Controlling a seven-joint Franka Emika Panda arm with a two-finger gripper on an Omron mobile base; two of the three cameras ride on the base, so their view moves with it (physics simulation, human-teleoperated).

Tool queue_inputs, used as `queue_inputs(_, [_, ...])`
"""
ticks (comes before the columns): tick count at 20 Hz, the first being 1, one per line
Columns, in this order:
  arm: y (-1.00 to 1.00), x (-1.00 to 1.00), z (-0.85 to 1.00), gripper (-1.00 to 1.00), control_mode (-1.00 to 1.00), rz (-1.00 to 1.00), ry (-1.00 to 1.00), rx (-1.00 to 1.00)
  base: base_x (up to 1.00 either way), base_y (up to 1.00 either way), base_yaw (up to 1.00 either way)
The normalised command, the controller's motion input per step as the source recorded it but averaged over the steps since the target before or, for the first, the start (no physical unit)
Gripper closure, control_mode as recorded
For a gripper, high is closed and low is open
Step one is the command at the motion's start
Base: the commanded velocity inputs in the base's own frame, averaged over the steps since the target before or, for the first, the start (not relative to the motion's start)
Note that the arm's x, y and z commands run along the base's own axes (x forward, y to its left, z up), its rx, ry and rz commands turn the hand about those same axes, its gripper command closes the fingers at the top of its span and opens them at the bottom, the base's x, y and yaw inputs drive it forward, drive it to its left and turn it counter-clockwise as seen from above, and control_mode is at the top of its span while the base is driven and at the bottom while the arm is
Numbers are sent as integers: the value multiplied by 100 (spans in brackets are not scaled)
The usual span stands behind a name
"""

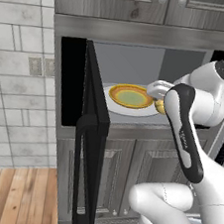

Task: Retrieve the reheated potato from the microwave, then place the potato, cheese, and condiment on the cutting board.

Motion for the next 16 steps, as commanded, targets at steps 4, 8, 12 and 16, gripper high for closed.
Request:
queue_inputs(4, [0,0,0,100,-100,0,0,0,0,0,0])
queue_inputs(8, [0,0,0,100,-100,0,0,0,0,0,0])
queue_inputs(12, [0,0,0,100,100,0,0,0,0,0,0])
queue_inputs(16, [0,0,0,100,100,0,0,0,0,0,0])
